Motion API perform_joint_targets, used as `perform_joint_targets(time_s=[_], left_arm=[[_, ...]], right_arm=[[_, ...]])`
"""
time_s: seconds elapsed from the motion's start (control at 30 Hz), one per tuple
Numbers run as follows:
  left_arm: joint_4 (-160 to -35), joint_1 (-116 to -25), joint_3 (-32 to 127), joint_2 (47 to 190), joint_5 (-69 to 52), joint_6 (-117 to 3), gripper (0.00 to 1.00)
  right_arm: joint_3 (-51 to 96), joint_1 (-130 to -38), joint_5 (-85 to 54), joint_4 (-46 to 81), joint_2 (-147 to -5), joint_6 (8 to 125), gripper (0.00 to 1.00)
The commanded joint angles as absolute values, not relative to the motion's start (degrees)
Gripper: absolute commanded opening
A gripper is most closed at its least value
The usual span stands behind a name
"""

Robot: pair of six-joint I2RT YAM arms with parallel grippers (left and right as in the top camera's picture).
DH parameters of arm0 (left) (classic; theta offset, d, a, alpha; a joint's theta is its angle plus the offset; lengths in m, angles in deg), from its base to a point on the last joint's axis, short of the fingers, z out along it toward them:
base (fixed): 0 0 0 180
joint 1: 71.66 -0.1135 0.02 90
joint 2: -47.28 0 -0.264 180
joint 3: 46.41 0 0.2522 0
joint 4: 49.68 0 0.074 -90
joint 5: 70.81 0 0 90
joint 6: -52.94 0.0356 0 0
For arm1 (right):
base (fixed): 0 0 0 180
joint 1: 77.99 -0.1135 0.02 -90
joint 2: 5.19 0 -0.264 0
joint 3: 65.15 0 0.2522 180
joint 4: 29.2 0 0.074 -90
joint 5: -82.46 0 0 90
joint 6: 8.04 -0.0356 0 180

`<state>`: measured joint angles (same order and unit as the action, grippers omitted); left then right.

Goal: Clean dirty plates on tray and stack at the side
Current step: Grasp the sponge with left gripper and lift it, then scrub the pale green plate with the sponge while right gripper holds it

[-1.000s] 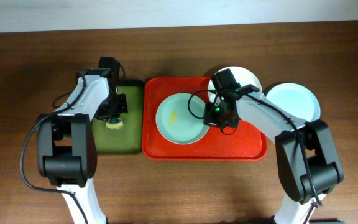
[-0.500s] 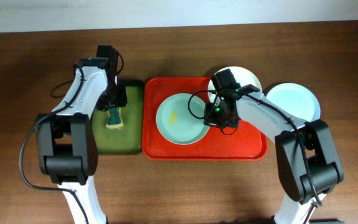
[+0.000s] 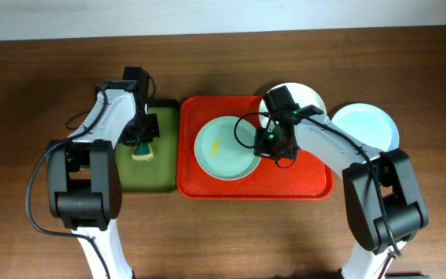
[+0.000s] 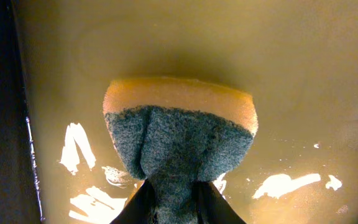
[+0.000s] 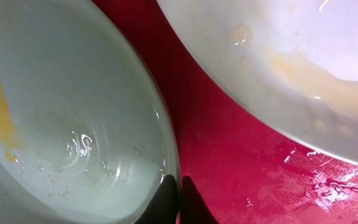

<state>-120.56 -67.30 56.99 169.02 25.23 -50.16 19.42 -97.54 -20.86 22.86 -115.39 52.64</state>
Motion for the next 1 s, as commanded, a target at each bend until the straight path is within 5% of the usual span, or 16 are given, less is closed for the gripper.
perform_joint_targets(time_s=[0.0,0.07,0.23,0.43,0.6,0.67,0.73,0.97], left_arm=[[-120.50,-67.72,55.99,169.43,24.36,-50.25,0.17],[-119.60,-67.72,54.57,169.43,24.09,-50.25,0.00],[-118.33,-68.13,58.83,160.51,17.32,-45.44,0.00],[-118.16,-67.80,63.29,147.99,21.38,-40.00,0.00],[-118.84,-63.52,63.29,147.92,13.78,-40.00,0.00],[-119.43,-59.61,63.07,148.01,12.45,-40.87,0.00],[-119.73,-56.39,63.07,148.19,12.42,-40.89,0.00],[-121.83,-47.61,63.05,155.46,12.42,-45.61,0.00]], right_arm=[[18.89,-97.85,-20.31,22.86,-115.28,53.25,0.04],[18.89,-97.87,-20.33,22.88,-115.28,53.25,0.05],[18.89,-97.87,-20.35,24.81,-115.28,55.19,0.11],[18.89,-97.87,-21.01,25.13,-115.28,55.19,0.04],[18.89,-97.87,-20.99,24.13,-115.28,55.15,0.04],[18.89,-97.87,-21.01,22.97,-115.28,54.89,0.15],[18.89,-97.87,-22.87,21.94,-115.28,52.57,0.04],[18.89,-97.87,-26.23,19.60,-115.28,52.57,0.04]])
